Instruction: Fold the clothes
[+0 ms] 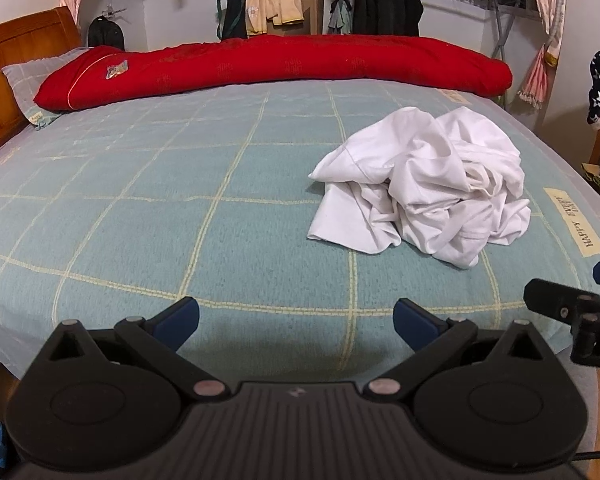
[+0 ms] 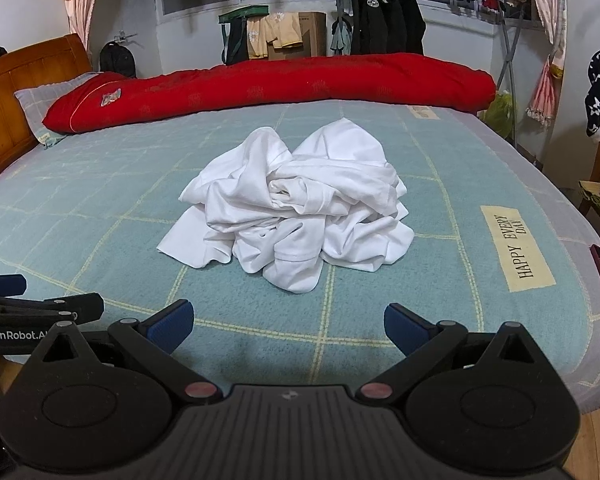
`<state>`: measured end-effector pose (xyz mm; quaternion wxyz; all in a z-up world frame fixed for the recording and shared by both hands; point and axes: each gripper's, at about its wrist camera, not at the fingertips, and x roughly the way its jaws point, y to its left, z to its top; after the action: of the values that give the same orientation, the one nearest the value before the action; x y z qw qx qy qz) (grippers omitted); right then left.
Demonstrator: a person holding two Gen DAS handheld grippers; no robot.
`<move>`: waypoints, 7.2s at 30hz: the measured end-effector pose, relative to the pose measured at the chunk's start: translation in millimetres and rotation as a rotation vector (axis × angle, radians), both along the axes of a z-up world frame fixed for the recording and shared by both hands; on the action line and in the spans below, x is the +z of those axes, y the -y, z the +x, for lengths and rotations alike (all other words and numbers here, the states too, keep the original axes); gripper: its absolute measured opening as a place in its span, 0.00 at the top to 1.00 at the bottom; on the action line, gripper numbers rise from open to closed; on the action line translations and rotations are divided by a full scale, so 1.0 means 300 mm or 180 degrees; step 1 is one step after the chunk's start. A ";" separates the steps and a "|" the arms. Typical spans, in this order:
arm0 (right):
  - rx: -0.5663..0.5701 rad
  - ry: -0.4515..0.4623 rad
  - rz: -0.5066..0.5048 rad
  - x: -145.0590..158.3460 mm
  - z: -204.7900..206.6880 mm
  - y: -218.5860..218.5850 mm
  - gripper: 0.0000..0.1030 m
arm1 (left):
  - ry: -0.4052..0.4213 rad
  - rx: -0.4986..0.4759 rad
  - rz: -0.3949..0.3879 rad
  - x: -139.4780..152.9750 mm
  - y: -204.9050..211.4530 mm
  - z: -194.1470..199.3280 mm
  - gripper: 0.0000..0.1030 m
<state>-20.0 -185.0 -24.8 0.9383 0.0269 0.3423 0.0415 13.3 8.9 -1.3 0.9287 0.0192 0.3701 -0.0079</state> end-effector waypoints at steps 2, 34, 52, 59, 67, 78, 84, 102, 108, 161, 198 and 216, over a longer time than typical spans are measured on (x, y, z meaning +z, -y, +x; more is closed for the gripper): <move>0.0008 -0.0009 0.0001 -0.005 0.013 0.003 0.00 | 0.0014 -0.0010 -0.0005 -0.001 0.002 0.015 0.01; 0.0096 -0.0226 -0.0054 -0.104 0.392 0.073 0.00 | -0.0311 -0.0299 -0.0048 -0.071 0.081 0.358 0.01; 0.0304 -0.0440 -0.0098 -0.273 0.580 0.094 0.00 | -0.0662 -0.0854 -0.0376 -0.239 0.100 0.566 0.00; 0.0366 -0.0271 0.0002 -0.294 0.550 0.119 0.00 | -0.0405 -0.1165 -0.0471 -0.273 0.052 0.518 0.00; 0.0369 -0.0279 0.0020 -0.222 0.518 0.120 0.00 | -0.0353 -0.1398 0.0074 -0.216 0.061 0.450 0.03; 0.0402 0.0079 0.0213 -0.089 0.341 0.176 0.00 | 0.0100 -0.1905 -0.0063 0.083 0.037 0.523 0.52; 0.0458 0.0127 0.0217 -0.079 0.322 0.186 0.00 | 0.0373 -0.2240 0.0168 0.108 0.131 0.636 0.46; 0.0434 0.0160 0.0293 -0.080 0.321 0.214 0.00 | -0.0353 -0.2785 -0.0459 -0.091 0.036 0.846 0.94; 0.0411 0.0147 0.0269 -0.081 0.323 0.203 0.00 | 0.0073 -0.2457 -0.0376 -0.002 -0.057 0.791 0.97; 0.0013 0.0720 -0.1454 -0.088 0.731 0.156 0.00 | -0.0139 -0.1911 -0.0469 -0.053 -0.172 0.838 0.51; -0.0281 0.0553 -0.1246 -0.130 0.968 0.405 0.00 | -0.0061 -0.1338 -0.1312 -0.203 -0.243 1.175 0.98; -0.0409 0.0610 -0.1601 -0.080 1.402 0.392 0.00 | 0.0217 -0.0569 -0.0574 -0.046 -0.352 1.463 0.98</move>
<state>400.4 -302.6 -48.9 0.9443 -0.1893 0.2491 -0.1020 452.2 114.5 -15.1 0.9343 -0.0312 0.3330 -0.1233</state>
